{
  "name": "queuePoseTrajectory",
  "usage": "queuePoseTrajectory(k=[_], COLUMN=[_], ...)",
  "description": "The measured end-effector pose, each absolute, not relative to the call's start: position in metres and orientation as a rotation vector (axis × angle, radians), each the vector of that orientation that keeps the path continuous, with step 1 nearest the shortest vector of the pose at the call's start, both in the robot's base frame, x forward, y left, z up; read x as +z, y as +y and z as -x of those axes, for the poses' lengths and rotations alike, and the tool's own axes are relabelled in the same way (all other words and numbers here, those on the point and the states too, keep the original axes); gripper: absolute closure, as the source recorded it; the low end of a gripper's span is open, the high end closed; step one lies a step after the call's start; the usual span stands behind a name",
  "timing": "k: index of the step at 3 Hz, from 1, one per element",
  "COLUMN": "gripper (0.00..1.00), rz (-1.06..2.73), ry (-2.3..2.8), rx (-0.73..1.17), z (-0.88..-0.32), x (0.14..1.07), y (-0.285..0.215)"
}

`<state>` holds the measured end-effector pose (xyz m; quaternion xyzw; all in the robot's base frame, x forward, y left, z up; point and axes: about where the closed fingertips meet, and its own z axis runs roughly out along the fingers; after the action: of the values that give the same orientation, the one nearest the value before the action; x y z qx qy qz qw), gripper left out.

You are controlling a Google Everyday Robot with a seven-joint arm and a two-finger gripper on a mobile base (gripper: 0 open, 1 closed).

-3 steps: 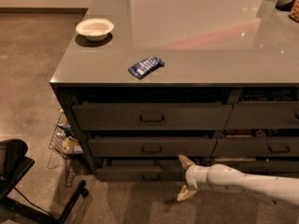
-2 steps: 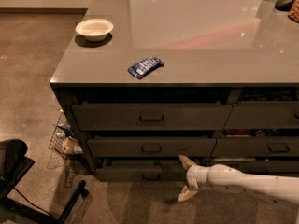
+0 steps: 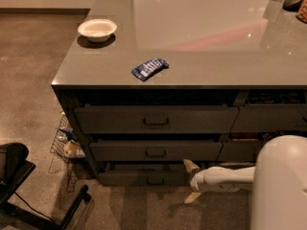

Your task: Open bottom drawer

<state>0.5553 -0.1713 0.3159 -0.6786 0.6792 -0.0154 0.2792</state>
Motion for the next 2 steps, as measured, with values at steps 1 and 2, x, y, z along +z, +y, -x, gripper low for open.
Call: queuePoseTrajectory(k=[1, 2], gripper=[0.00, 0.00], rz=[1.856, 1.871], ry=[1.845, 1.876], rx=[-0.091, -0.123], z=[-0.573, -0.580], x=[0.289, 0.268], y=[-0.187, -0.204])
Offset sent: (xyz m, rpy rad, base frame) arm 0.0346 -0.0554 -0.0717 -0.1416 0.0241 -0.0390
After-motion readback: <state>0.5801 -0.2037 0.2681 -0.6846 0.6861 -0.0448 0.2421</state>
